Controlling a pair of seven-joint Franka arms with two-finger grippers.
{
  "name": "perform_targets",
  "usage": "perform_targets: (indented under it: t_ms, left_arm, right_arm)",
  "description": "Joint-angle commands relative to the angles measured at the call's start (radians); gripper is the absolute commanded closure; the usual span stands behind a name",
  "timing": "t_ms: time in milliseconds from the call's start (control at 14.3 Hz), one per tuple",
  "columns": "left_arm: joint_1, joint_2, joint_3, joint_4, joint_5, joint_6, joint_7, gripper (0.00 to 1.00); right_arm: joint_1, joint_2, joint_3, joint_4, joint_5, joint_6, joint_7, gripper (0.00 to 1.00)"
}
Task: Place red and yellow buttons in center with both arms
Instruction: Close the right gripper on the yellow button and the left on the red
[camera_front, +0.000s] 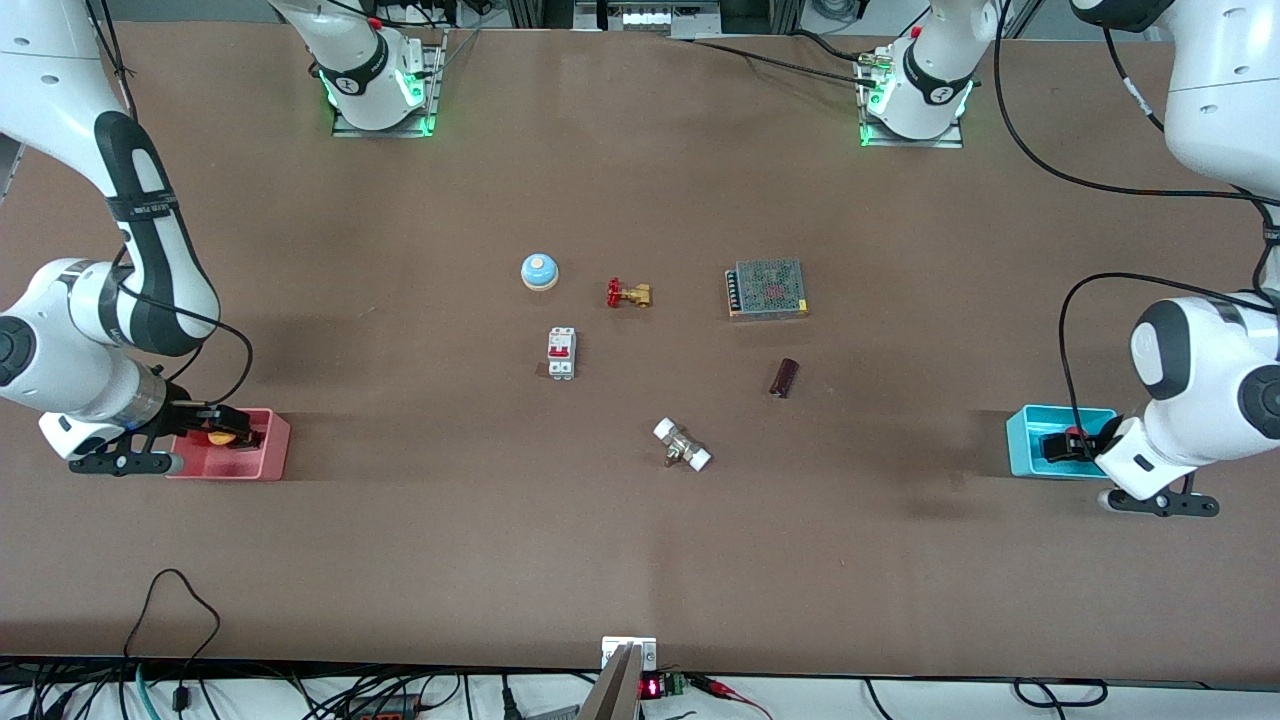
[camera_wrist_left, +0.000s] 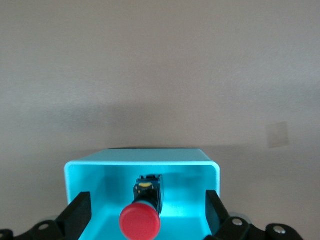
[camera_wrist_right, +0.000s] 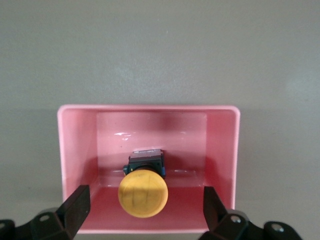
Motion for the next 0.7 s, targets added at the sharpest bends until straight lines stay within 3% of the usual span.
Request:
perform_targets:
  t_ms: [0,350,630]
  left_arm:
    - [0.028,-0.026,-0.006,-0.064,0.009,0.045,0.041,0.00]
    - [0.050,-0.023,-0.009,-0.155,0.009,0.168,0.041,0.01]
    - [0.055,-0.008,-0.009,-0.159,0.007,0.179,0.041,0.05]
  right_arm:
    - [-0.011,0.021,0.013,0.015,-0.017,0.006,-0.020,0.00]
    - [-0.014,0.039,0.013,0.015,-0.028,0.035,-0.033,0.00]
    - [-0.014,0.047,0.013,0.015,-0.026,0.053,-0.033,0.00]
